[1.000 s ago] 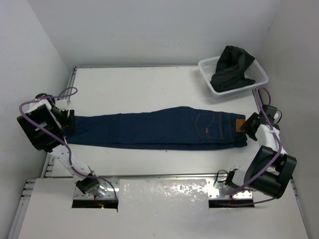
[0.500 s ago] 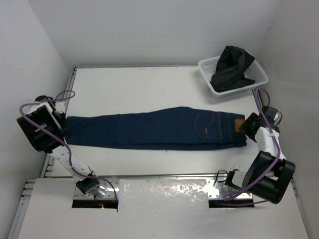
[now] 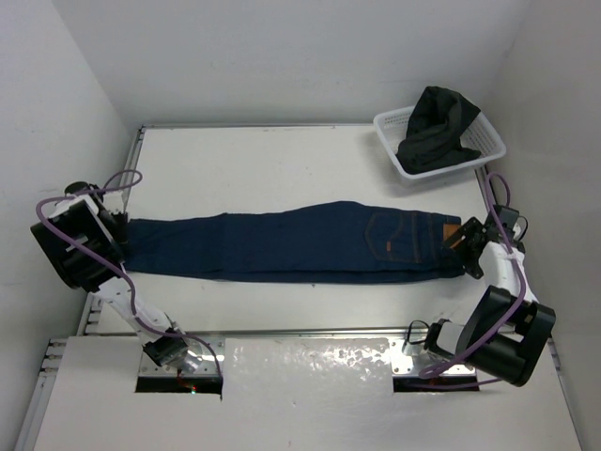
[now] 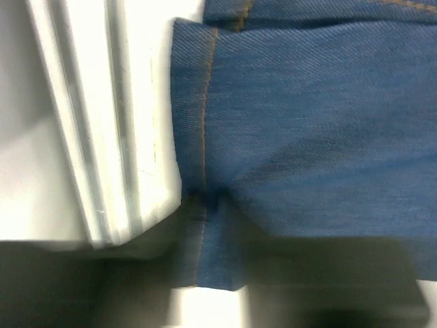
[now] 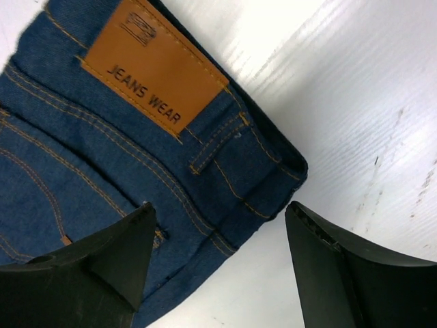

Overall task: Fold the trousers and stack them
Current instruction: Fold the trousers

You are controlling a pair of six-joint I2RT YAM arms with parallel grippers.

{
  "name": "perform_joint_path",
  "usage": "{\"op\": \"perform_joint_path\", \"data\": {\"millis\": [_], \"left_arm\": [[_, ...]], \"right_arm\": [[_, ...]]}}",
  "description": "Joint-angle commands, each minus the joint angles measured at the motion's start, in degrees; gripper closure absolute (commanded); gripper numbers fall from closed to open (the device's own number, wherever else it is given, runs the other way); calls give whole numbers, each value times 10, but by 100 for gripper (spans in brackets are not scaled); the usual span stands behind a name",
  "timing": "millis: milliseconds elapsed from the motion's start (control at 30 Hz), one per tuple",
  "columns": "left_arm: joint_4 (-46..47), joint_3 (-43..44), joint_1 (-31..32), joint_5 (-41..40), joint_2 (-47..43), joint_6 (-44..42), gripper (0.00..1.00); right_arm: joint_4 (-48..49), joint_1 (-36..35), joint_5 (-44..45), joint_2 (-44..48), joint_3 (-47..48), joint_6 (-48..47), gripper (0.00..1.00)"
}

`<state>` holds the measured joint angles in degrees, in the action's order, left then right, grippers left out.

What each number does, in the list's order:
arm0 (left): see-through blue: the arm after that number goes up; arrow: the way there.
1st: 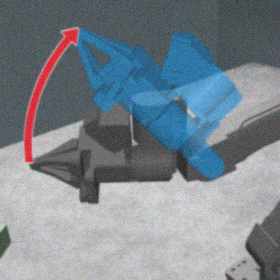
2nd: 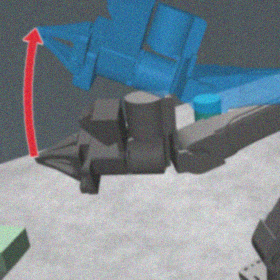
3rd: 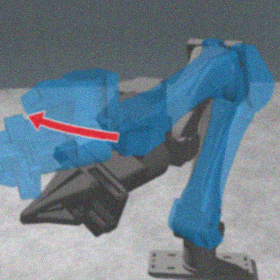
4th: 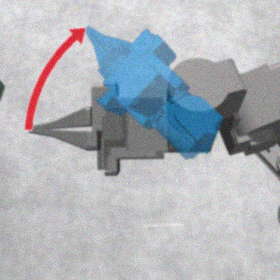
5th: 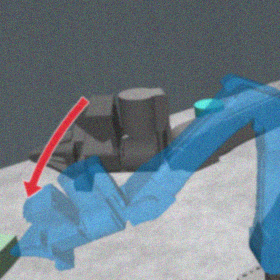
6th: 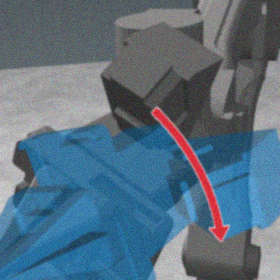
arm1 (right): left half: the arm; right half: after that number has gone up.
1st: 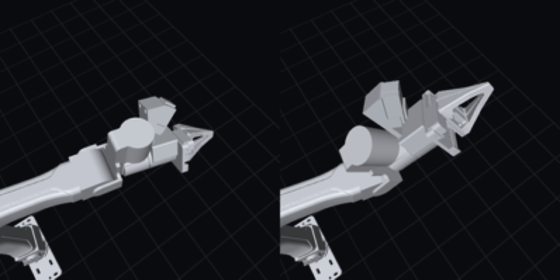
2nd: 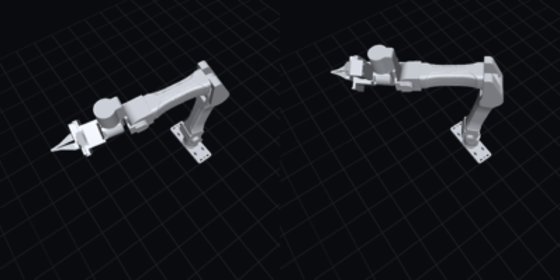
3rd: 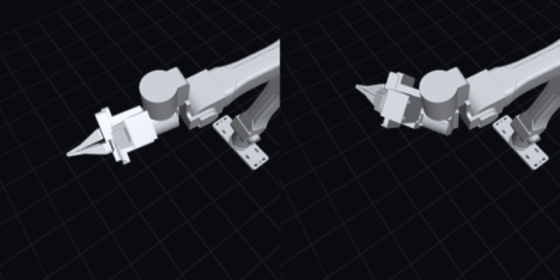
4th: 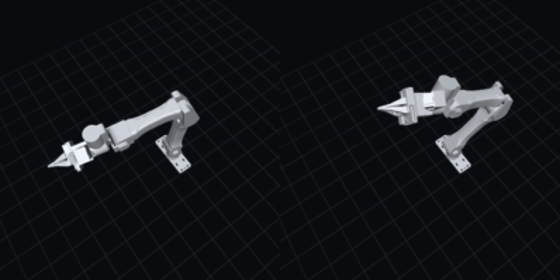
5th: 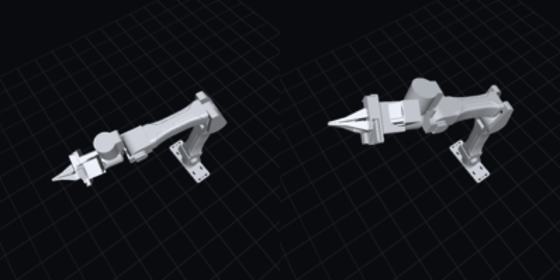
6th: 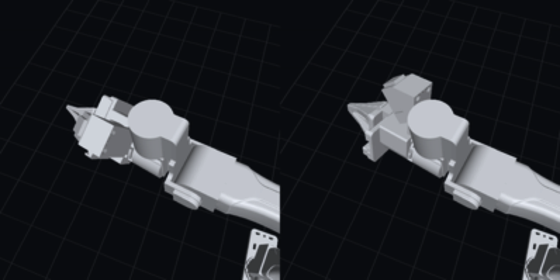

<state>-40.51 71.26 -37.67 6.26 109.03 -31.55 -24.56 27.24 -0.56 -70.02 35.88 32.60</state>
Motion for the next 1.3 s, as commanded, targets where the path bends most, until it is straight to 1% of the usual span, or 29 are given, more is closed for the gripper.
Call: {"op": "perform_joint_path", "data": {"millis": [0, 33, 67, 100, 167, 267, 367, 400, 500, 633, 767, 833, 867, 900, 933, 967, 1000, 1033, 1100, 1133, 1233, 1267], "left_arm": [[-29, 20, 0, -2, 4, 31, 39], [-33, 26, -1, -3, 1, 34, 19], [-35, 28, -3, -1, -7, 37, 5], [-30, 29, -3, 2, -17, 43, 0], [-12, 27, -3, 5, -48, 49, 0], [-3, 25, -4, 5, -54, 51, 1], [-16, 24, -3, -1, -30, 48, 6], [-16, 20, -3, 3, -28, 47, 7], [-4, 6, -3, 8, -26, 50, 3], [-1, 2, -5, -12, 21, 55, 2], [17, -15, -5, -25, 43, 57, 2], [18, -21, -4, -21, 51, 56, 8], [15, -23, -5, -16, 53, 55, 14], [12, -25, -5, -7, 51, 53, 35], [10, -26, -5, -2, 48, 52, 49], [6, -29, -5, 5, 43, 51, 85], [6, -30, -4, 10, 29, 49, 93], [4, -31, -4, 15, 22, 47, 95], [1, -31, -3, 29, 5, 36, 96], [-4, -31, -3, 33, 2, 33, 96], [-15, -25, -3, 48, 0, 22, 97], [-15, -26, -3, 52, 0, 19, 100]], "right_arm": [[5, 0, -8, 16, -12, 30, 27], [6, 0, -8, 16, -15, 30, 27], [8, -1, -11, 18, -16, 26, 27], [10, -1, -12, 17, -18, 24, 27], [14, 0, -16, 18, -20, 20, 27], [19, -1, -19, 16, -22, 17, 27], [21, 0, -21, 13, -22, 16, 27], [22, -1, -23, 13, -22, 15, 27], [28, -1, -24, 12, -23, 15, 27], [31, 0, -29, 8, -32, 16, 27], [34, 0, -29, 12, -42, 16, 27], [35, 0, -27, 15, -50, 16, 27], [39, 0, -26, 15, -54, 19, 27], [41, 0, -26, 14, -60, 20, 27], [43, -1, -27, 11, -63, 20, 27], [46, 0, -28, 9, -66, 21, 25], [48, 0, -27, 3, -68, 21, 23], [50, -1, -26, 0, -69, 22, 22], [60, 0, -30, -10, -72, 24, 21], [80, 0, -37, -13, -75, 29, 20], [136, -3, -83, -13, -86, 50, 19], [146, -5, -92, -9, -90, 55, 18]]}}
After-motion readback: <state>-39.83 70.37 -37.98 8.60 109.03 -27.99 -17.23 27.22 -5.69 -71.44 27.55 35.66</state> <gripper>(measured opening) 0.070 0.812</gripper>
